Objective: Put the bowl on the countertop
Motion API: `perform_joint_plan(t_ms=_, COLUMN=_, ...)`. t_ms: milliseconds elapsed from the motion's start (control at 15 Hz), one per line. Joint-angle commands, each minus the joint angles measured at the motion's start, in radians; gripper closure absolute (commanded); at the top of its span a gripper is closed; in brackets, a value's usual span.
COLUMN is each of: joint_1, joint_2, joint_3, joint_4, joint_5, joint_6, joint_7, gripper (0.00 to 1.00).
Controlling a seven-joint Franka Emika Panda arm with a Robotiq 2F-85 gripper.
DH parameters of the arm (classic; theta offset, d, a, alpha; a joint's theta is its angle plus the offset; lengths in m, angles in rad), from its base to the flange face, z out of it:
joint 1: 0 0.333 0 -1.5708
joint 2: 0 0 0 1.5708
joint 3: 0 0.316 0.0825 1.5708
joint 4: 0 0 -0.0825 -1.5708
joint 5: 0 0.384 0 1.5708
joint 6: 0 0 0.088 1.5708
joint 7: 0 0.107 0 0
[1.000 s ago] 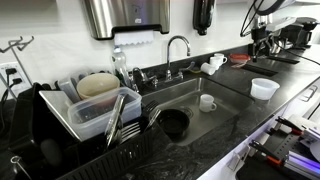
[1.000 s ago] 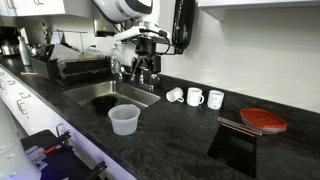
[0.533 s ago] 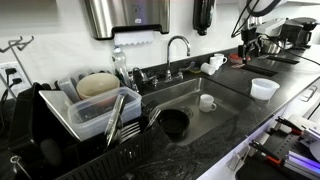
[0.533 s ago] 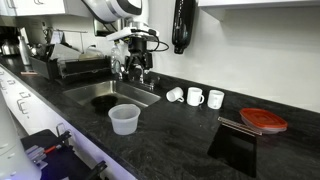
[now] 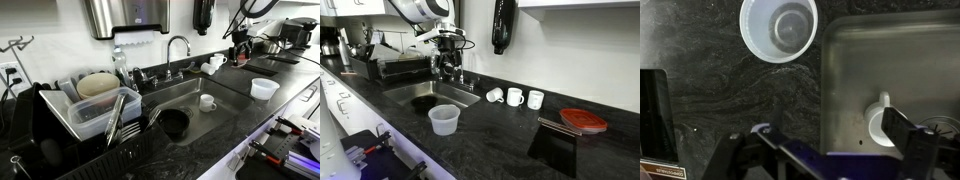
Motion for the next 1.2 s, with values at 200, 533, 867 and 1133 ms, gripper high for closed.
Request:
perform_joint_plan(t_ms=200, joint_1=0.005, joint_2=0.006, joint_3=0.007, joint_4=0.003, joint_5=0.010, joint_6=-0.005, joint_7=-0.013, gripper=0.00)
perform_joint_plan(t_ms=533, joint_1=0.076, joint_2=-0.057, joint_3=0.021, joint_4=-0.055, joint_5=0.130, joint_6=0.024, joint_7=-0.207, gripper=0.00)
perform_joint_plan(t_ms=867, joint_1=0.130, joint_2=-0.065, joint_3=0.056, joint_4=-0.044, joint_5=0.170, joint_6=0.004, joint_7=-0.281, gripper=0.00)
perform_joint_plan(t_ms=1133, joint_1=0.133, joint_2=-0.069, joint_3=0.057, joint_4=-0.047, joint_5=0.172, joint_6=0.003, joint_7=-0.280, gripper=0.00)
